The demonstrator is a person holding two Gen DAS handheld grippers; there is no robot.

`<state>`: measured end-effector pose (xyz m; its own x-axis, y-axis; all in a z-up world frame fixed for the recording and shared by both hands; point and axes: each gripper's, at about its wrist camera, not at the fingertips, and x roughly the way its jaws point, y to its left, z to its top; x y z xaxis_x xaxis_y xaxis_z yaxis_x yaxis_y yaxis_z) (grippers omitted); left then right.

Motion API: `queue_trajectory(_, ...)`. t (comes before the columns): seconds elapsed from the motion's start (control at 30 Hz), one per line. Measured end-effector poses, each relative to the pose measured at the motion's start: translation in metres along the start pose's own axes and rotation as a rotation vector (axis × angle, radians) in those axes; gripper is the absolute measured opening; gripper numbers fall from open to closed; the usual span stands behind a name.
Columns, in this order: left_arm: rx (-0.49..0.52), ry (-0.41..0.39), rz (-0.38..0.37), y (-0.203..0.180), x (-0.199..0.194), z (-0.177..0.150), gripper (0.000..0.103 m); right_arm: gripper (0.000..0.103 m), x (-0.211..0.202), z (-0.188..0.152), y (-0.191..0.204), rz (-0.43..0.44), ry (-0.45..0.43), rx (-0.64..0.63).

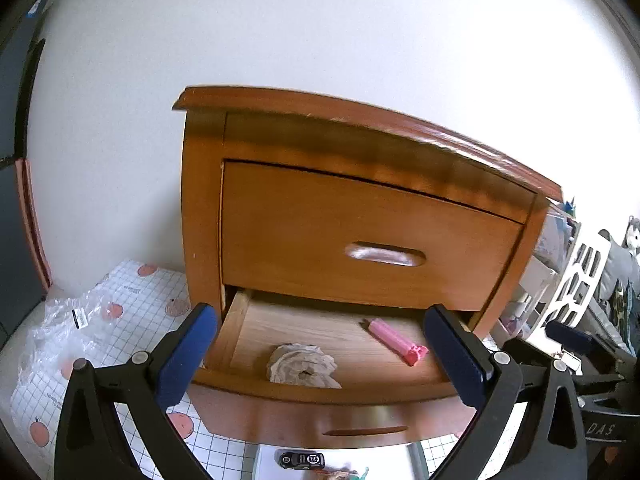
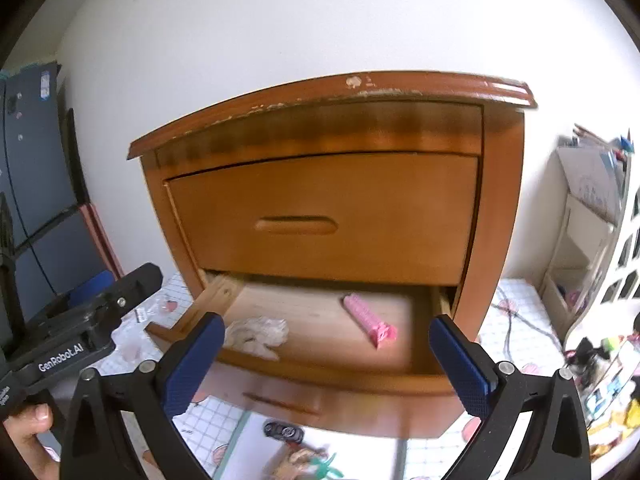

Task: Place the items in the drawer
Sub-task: 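Open the right tool to drop the pink roller into the drawer, then move both tools back down over the tray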

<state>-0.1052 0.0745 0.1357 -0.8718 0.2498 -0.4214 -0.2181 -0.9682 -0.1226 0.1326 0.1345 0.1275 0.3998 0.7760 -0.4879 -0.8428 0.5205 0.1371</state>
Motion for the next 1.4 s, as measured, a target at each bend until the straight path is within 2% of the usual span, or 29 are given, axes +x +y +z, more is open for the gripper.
queue_trajectory(0.1,0.020,-0.007,-0.008,-0.005,-0.007,-0.011,0.103,0.103,-0.003,-0.018,-0.002,-0.003,0.010,0.013)
queue_trajectory(0.23,0.039,0.032,-0.013,-0.007,-0.009,-0.033,0.103,0.103,0.001,-0.045,-0.002,-0.011,0.053,-0.005)
queue_trajectory(0.4,0.000,0.125,-0.046,-0.001,-0.003,-0.063,0.103,0.103,0.015,-0.083,-0.009,-0.015,0.144,0.034)
queue_trajectory(0.6,-0.032,0.223,-0.042,0.004,0.001,-0.096,0.103,0.103,0.026,-0.122,-0.008,-0.018,0.239,0.077)
queue_trajectory(0.73,-0.040,0.293,-0.041,0.007,0.007,-0.119,0.103,0.103,0.036,-0.144,-0.012,-0.049,0.298,0.101)
queue_trajectory(0.83,-0.033,0.329,-0.027,0.010,0.015,-0.134,0.103,0.103,0.046,-0.156,-0.017,-0.060,0.346,0.126)
queue_trajectory(1.03,-0.051,0.418,-0.022,0.017,0.033,-0.167,0.103,0.103,0.061,-0.181,-0.025,-0.062,0.385,0.130)
queue_trajectory(1.27,-0.115,0.518,0.028,0.038,0.051,-0.205,0.103,0.103,0.074,-0.213,-0.030,-0.061,0.418,0.117)
queue_trajectory(1.4,-0.149,0.583,0.042,0.045,0.063,-0.222,0.103,0.103,0.088,-0.231,-0.038,-0.074,0.480,0.140)
